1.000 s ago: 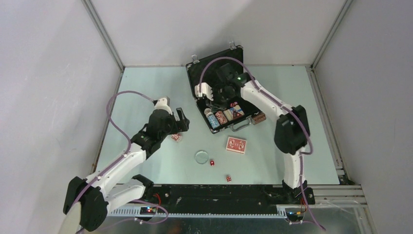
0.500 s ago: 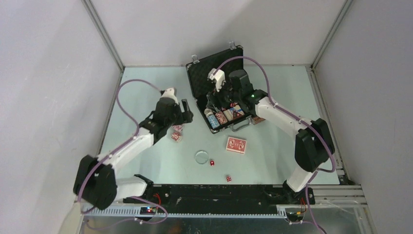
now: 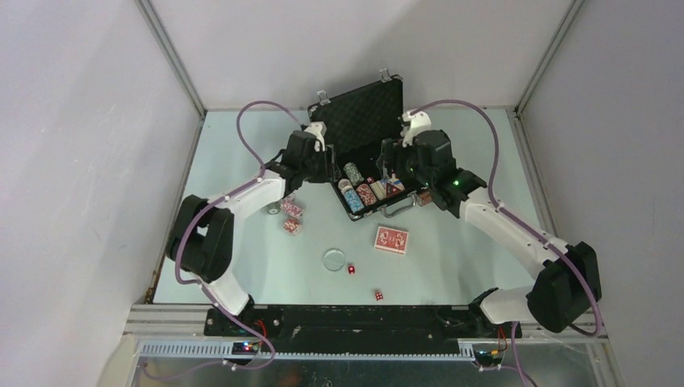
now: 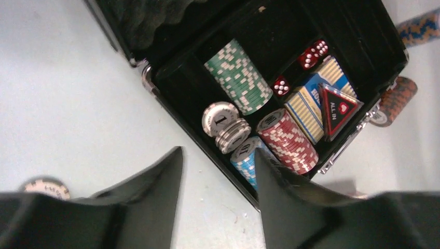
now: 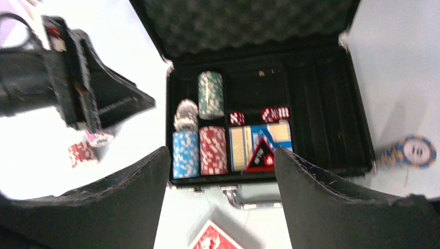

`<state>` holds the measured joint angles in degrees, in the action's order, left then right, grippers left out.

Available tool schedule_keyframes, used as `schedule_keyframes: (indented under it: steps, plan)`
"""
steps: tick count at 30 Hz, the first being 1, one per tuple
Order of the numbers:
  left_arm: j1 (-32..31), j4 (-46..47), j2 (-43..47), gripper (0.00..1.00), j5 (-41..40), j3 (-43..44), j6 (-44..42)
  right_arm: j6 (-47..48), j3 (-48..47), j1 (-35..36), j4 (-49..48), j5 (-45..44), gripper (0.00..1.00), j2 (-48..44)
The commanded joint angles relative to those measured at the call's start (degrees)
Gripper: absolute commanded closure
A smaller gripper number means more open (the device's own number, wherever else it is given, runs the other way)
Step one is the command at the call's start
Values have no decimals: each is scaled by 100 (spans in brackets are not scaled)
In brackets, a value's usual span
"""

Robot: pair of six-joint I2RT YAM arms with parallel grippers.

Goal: Pack up texas hold em set

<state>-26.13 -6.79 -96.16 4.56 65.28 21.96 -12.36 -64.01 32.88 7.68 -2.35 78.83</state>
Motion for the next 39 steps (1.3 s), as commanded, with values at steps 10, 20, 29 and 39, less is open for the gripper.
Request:
schedule_keyframes:
  steps: [10, 20, 29, 39]
  plan:
    - [-6, -1391, 2763, 7, -2265, -2177, 1832, -719, 1362, -97, -261, -512, 25, -1223]
    - [0, -1740, 3170, 12, -2577, -2958, 3874, -738, 1382, -108, -305, -302, 27, -1142]
    - [40, -1025, 2886, 15, -2451, -3316, 4609, -737, 1521, -105, -433, -167, 29, -1303]
    - [55, -1021, 2399, 47, -2699, -3259, 4774, -715, 1536, -99, -486, -1, 33, -1332]
